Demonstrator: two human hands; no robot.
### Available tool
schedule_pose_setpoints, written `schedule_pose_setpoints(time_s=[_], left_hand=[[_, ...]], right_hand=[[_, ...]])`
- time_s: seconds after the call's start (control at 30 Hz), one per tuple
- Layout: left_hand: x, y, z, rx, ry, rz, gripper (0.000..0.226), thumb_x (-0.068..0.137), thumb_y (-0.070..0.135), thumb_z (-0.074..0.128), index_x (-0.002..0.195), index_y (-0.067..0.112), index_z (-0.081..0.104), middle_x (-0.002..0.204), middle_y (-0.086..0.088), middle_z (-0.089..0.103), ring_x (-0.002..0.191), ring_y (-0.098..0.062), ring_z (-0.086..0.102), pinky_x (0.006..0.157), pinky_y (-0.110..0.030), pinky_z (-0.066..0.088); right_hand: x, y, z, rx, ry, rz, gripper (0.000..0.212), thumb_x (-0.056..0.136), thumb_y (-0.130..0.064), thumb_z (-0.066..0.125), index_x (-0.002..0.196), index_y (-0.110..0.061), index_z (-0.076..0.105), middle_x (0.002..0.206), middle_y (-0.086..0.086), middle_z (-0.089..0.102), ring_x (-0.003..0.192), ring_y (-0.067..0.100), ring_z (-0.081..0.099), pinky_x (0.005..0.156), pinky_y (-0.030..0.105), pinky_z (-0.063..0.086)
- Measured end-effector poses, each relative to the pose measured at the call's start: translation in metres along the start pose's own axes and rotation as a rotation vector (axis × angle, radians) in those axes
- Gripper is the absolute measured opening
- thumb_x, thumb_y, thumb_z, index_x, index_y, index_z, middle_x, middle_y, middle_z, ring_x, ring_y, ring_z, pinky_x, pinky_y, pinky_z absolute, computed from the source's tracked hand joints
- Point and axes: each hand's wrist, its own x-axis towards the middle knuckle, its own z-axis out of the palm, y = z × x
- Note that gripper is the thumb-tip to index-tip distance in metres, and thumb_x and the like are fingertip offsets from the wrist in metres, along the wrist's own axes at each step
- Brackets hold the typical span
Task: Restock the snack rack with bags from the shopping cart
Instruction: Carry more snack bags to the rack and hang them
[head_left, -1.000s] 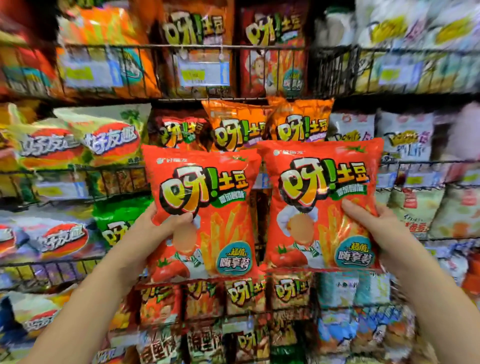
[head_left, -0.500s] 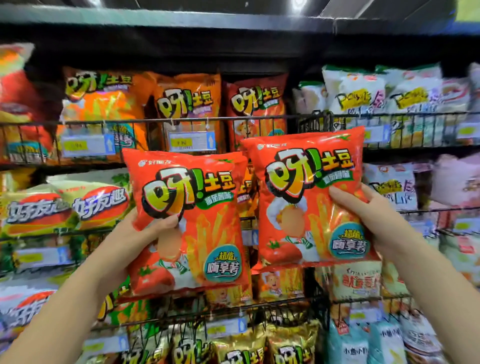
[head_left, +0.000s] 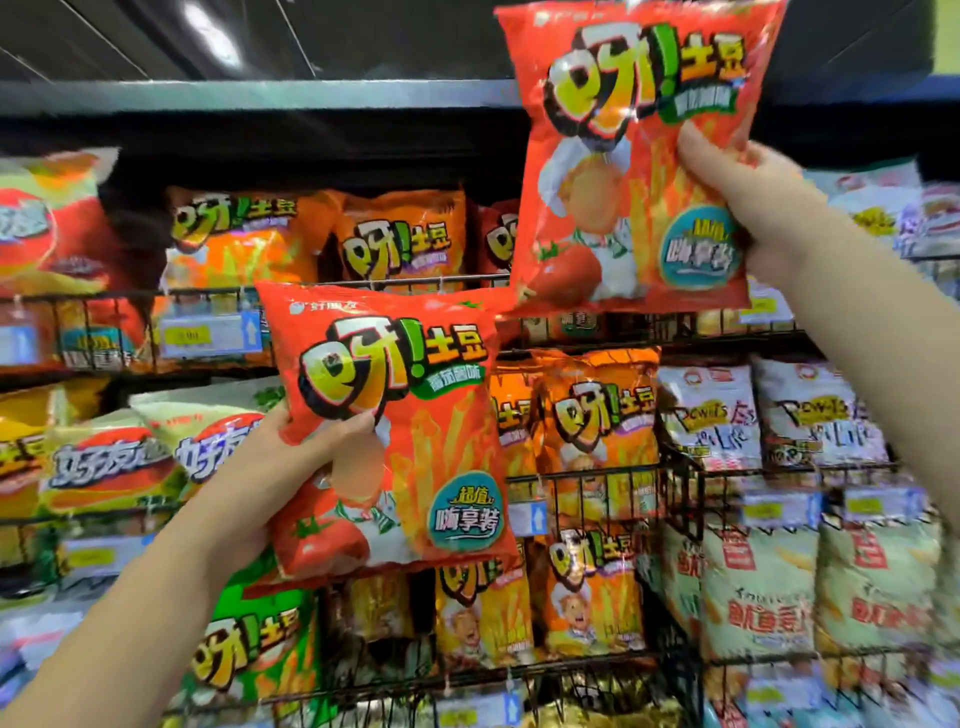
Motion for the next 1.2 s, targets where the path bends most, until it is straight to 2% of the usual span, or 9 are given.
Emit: schedule_pose_setpoints(time_s=[0.1,0.3,0.43,0.63,0.73,0.83,0.93,1.03,1.2], left_hand=[[0.002,0.002,-0.001,-0.025,0.051,-0.020,0.077,0.052,0.057,0.089,0.118,0.021,0.072,0.091,0.005,0.078,0.069,-0.010,0.072,0.057,-0.023,0.053],[0.002,0.004,0.000,-0.033,0.079,-0.023,0.064,0.068,0.037,0.094,0.121,0.012,0.069,0.082,0.003,0.075,0.057,-0.009,0.067,0.048,-0.020,0.051],[0.001,0.002,-0.004,-0.003,0.081,-0.027,0.079,0.050,0.053,0.090,0.118,0.019,0.071,0.092,-0.001,0.079,0.066,-0.014,0.073,0.050,-0.023,0.054],[-0.001,-0.001,-0.002,0.013,0.094,-0.028,0.084,0.045,0.055,0.087,0.120,0.020,0.069,0.094,-0.001,0.079,0.069,-0.012,0.074,0.051,-0.019,0.053],[-0.001,-0.002,0.000,0.026,0.080,-0.024,0.086,0.046,0.056,0.087,0.122,0.021,0.069,0.098,-0.001,0.080,0.076,-0.012,0.076,0.054,-0.019,0.055],[0.001,-0.001,0.001,0.040,0.080,-0.026,0.087,0.048,0.058,0.087,0.123,0.018,0.069,0.099,0.000,0.079,0.074,-0.010,0.074,0.053,-0.017,0.053],[0.001,0.000,0.004,0.051,0.068,-0.005,0.085,0.051,0.057,0.085,0.120,0.011,0.069,0.095,0.000,0.078,0.067,-0.007,0.070,0.052,-0.014,0.050],[0.001,-0.001,0.006,0.040,0.064,-0.005,0.082,0.049,0.057,0.085,0.120,0.017,0.070,0.098,0.000,0.079,0.074,-0.009,0.073,0.056,-0.017,0.053],[-0.001,0.001,0.008,0.028,0.066,-0.004,0.095,0.036,0.066,0.093,0.118,0.023,0.072,0.099,0.000,0.079,0.077,-0.010,0.075,0.059,-0.021,0.054]], right_hand=[[0.025,-0.004,0.006,0.006,0.013,-0.050,0.072,0.077,-0.048,0.083,0.134,-0.012,0.060,0.112,0.001,0.078,0.102,0.020,0.076,0.082,0.035,0.061],[0.058,0.002,0.020,0.014,0.013,-0.090,0.070,0.077,-0.044,0.087,0.132,-0.013,0.056,0.116,0.002,0.077,0.102,0.023,0.076,0.086,0.041,0.062],[0.065,0.025,0.026,0.046,0.005,-0.133,0.079,0.071,-0.037,0.087,0.136,-0.007,0.055,0.120,0.007,0.075,0.104,0.025,0.075,0.085,0.039,0.061],[0.069,0.054,0.022,-0.024,-0.012,-0.088,0.075,0.064,-0.044,0.086,0.129,-0.023,0.053,0.119,-0.005,0.074,0.101,0.015,0.075,0.075,0.031,0.061],[0.074,0.064,0.016,-0.086,-0.024,-0.074,0.084,0.054,-0.058,0.089,0.126,-0.030,0.054,0.124,-0.007,0.072,0.108,0.015,0.073,0.084,0.036,0.061],[0.079,0.072,0.014,-0.183,-0.035,-0.095,0.083,0.061,-0.054,0.089,0.131,-0.026,0.054,0.127,-0.006,0.070,0.113,0.014,0.069,0.097,0.034,0.057],[0.086,0.080,0.014,-0.299,-0.042,-0.068,0.077,0.073,-0.047,0.089,0.137,-0.022,0.054,0.128,-0.007,0.068,0.113,0.010,0.067,0.097,0.029,0.054],[0.090,0.079,0.012,-0.363,-0.116,-0.014,0.084,0.068,-0.055,0.087,0.136,-0.020,0.053,0.128,-0.004,0.069,0.115,0.014,0.068,0.102,0.037,0.054],[0.095,0.067,0.010,-0.522,-0.281,0.129,0.066,0.077,-0.056,0.077,0.130,-0.022,0.058,0.127,-0.002,0.070,0.116,0.021,0.067,0.107,0.043,0.050]])
